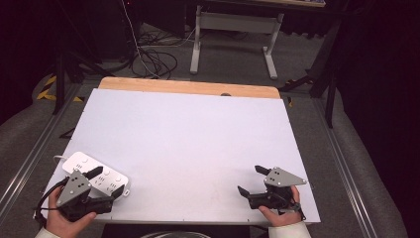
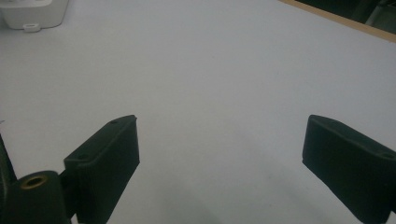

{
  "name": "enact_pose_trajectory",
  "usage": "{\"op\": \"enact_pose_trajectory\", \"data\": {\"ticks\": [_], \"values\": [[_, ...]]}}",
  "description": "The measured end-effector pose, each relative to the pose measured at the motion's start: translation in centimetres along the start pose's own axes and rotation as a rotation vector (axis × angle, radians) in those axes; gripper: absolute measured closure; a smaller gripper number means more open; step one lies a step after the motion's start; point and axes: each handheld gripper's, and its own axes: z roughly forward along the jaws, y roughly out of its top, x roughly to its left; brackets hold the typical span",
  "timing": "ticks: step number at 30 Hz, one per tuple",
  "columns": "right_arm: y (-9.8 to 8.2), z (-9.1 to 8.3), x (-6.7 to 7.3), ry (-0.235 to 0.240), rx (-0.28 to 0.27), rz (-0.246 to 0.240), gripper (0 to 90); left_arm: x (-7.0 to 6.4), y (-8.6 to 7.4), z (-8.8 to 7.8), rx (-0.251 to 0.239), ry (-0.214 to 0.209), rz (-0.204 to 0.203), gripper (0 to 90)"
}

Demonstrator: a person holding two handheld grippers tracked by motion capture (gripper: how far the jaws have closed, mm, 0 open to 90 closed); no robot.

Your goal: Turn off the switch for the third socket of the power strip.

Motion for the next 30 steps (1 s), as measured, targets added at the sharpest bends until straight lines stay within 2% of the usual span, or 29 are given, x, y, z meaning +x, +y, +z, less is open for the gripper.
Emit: {"op": "enact_pose_trajectory", "data": {"ticks": [4,9,16,19,24,30], "values": [[0.0,0.1,0.0,0.005,-0.001,0.001,11.4,-0.2,0.2,0.0,0.005,0.007,0.012,12.7],[-0.1,0.3,0.0,0.001,0.017,-0.003,13.1,-0.1,0.2,-0.1,0.011,0.003,-0.012,12.7],[-0.1,0.3,0.1,0.007,0.011,-0.002,13.1,0.0,0.4,-0.2,0.015,-0.013,-0.034,12.7],[-0.1,0.3,0.1,0.012,0.009,-0.003,13.0,-0.2,0.5,-0.4,0.019,-0.003,-0.012,12.7],[-0.1,0.4,0.1,0.009,0.013,0.001,13.0,-0.2,0.8,-0.4,0.024,-0.012,-0.007,16.2],[-0.1,0.4,0.1,0.009,0.014,0.003,13.1,-0.1,1.3,-0.6,0.033,-0.027,-0.041,22.9]]}}
